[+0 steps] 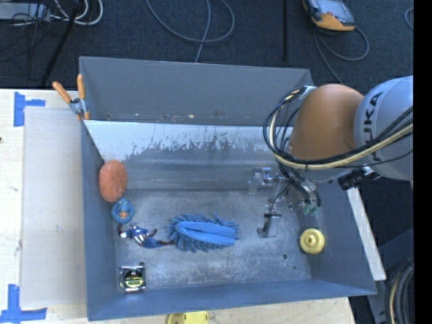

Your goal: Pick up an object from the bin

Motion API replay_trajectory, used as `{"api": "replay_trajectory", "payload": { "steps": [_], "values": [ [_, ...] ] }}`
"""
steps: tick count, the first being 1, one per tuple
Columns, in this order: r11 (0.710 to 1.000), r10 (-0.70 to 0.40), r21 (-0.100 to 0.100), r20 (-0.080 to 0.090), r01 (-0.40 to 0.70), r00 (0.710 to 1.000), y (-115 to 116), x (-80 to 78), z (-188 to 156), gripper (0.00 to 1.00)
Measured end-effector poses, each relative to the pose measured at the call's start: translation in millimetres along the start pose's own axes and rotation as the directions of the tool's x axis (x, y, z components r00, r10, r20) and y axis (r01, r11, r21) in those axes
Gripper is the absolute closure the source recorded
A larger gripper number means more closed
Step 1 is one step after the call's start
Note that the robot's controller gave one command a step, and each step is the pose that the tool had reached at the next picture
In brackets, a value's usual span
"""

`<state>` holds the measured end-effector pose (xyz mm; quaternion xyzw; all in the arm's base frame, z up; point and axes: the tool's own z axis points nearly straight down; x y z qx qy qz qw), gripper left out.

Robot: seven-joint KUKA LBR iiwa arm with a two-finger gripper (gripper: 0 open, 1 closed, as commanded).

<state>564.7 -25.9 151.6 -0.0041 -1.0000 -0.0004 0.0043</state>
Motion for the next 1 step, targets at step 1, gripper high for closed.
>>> {"api": "replay_trajectory", "payload": {
  "steps": [1],
  "values": [
    [1.000, -0.001, 0.001, 0.007, 0.001, 1.000, 0.0, -1.7, -4.4, 0.00]
  ]
}}
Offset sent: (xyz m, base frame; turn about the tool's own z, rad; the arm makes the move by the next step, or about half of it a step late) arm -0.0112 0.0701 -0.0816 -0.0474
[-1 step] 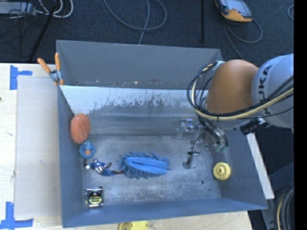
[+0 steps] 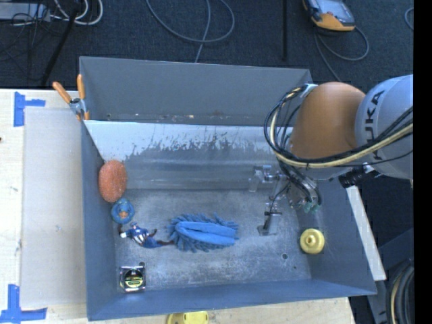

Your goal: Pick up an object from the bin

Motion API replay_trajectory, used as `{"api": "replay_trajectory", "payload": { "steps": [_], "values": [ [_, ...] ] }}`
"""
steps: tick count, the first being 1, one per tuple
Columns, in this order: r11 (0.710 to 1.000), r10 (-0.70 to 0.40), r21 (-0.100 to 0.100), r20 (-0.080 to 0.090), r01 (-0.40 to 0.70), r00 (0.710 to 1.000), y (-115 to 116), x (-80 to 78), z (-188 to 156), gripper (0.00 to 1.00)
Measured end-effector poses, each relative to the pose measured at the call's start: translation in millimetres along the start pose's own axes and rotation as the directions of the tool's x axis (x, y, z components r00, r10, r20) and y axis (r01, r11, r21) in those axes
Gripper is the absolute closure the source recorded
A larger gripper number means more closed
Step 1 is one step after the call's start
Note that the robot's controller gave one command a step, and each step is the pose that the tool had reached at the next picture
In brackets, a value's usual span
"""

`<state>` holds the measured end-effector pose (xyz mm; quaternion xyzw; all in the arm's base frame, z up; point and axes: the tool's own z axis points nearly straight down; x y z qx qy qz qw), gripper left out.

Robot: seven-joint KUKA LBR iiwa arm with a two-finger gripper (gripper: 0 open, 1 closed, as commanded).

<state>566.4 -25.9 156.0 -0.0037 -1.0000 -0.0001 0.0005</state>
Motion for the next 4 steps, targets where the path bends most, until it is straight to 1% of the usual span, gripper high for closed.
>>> {"api": "replay_trajectory", "payload": {
  "steps": [1, 2, 3, 4],
  "values": [
    [0.999, -0.038, 0.000, 0.005, 0.038, 0.999, 57.4, 9.9, 70.3, 0.00],
    [0.985, -0.173, 0.000, -0.006, 0.173, 0.985, 90.4, 12.8, 56.8, 0.00],
    [0.997, -0.080, 0.000, 0.002, 0.080, 0.997, 114.0, 14.3, 51.6, 0.00],
    [0.994, -0.112, 0.001, 0.002, 0.112, 0.994, 168.0, 22.0, 82.0, 0.00]
  ]
}}
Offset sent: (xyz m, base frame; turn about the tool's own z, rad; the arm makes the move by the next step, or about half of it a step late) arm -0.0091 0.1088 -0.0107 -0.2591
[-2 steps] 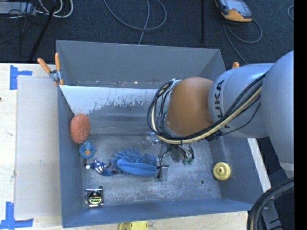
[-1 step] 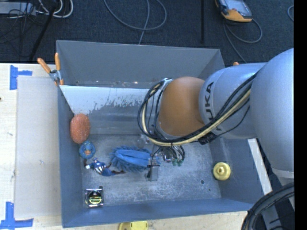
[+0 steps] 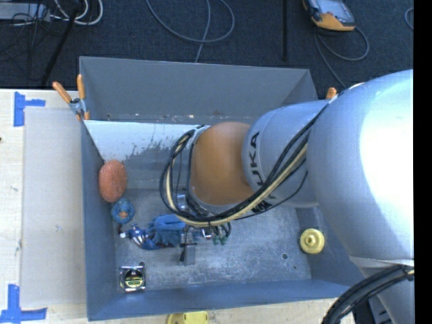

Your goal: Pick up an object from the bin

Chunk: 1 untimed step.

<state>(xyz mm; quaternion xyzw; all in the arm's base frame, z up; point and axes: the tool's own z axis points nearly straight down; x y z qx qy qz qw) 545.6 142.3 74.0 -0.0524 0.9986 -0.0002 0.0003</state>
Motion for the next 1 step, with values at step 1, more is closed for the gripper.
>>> {"api": "replay_trajectory", "payload": {
  "steps": [1],
  "values": [
    [0.997, 0.077, -0.002, -0.001, -0.077, 0.997, 8.6, -2.1, 9.2, 1.00]
  ]
}}
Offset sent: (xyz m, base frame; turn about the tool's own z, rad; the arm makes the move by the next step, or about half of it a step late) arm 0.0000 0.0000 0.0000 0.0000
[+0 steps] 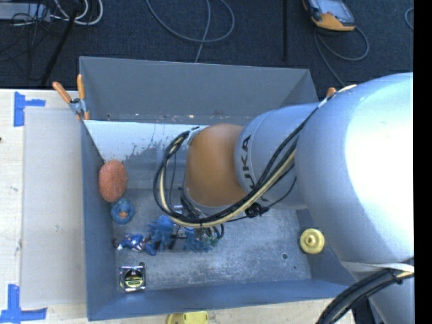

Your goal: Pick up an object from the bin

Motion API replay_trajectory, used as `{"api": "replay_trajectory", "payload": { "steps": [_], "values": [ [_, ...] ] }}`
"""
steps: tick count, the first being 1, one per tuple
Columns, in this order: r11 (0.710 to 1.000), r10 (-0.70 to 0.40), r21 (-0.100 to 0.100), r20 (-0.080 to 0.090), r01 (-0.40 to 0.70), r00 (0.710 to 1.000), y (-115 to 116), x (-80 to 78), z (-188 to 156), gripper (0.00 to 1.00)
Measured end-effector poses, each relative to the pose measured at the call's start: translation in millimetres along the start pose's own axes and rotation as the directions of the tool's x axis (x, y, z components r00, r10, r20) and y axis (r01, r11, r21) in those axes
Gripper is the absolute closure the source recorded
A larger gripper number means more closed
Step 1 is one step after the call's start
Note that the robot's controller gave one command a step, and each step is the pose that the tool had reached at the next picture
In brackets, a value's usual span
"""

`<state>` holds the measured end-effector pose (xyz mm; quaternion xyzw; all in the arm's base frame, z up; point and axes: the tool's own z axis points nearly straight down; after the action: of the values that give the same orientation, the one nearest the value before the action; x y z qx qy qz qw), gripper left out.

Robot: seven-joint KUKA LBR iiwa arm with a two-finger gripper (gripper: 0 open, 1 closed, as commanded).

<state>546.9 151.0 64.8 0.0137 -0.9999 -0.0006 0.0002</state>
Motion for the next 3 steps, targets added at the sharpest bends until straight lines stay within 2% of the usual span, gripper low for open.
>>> {"api": "replay_trajectory", "payload": {
  "steps": [3],
  "values": [
    [1.000, 0.016, 0.001, -0.002, -0.016, 1.000, -3.0, 0.4, -14.0, 1.00]
  ]
}}
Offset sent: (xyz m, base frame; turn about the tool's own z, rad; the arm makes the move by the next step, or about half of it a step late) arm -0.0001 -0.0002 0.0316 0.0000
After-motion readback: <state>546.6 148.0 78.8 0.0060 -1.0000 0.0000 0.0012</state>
